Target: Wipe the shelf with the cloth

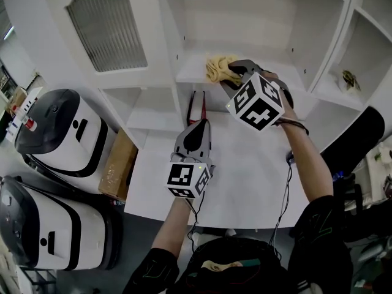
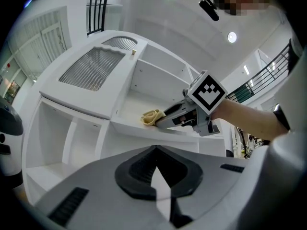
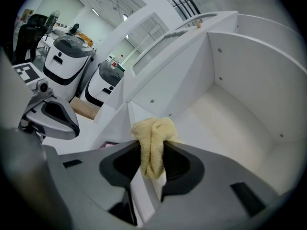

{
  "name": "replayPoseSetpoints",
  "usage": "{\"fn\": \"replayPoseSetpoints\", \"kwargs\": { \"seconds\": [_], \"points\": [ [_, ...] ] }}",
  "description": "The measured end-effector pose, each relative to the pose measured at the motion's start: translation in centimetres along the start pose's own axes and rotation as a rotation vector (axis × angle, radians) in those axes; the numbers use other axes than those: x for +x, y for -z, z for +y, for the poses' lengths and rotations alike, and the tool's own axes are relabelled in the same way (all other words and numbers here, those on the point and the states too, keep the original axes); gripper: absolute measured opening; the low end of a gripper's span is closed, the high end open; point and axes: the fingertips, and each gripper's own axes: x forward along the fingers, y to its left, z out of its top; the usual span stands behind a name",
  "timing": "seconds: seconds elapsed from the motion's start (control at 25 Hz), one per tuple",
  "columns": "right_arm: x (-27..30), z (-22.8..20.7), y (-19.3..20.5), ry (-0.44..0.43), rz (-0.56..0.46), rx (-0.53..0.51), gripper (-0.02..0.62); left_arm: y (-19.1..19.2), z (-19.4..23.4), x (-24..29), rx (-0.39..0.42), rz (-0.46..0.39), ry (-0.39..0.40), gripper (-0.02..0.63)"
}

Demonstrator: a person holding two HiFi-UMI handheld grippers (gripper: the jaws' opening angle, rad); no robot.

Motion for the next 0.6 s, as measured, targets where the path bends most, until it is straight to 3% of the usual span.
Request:
{"fn": "replayPoseSetpoints", "kwargs": {
  "seconds": [0.6],
  "points": [
    [-3.9, -2.6, 6.2, 0.052, 0.069, 0.044, 0.126, 0.6, -4.8, 2.3, -0.016, 0.009, 0.080, -0.003]
  ]
}}
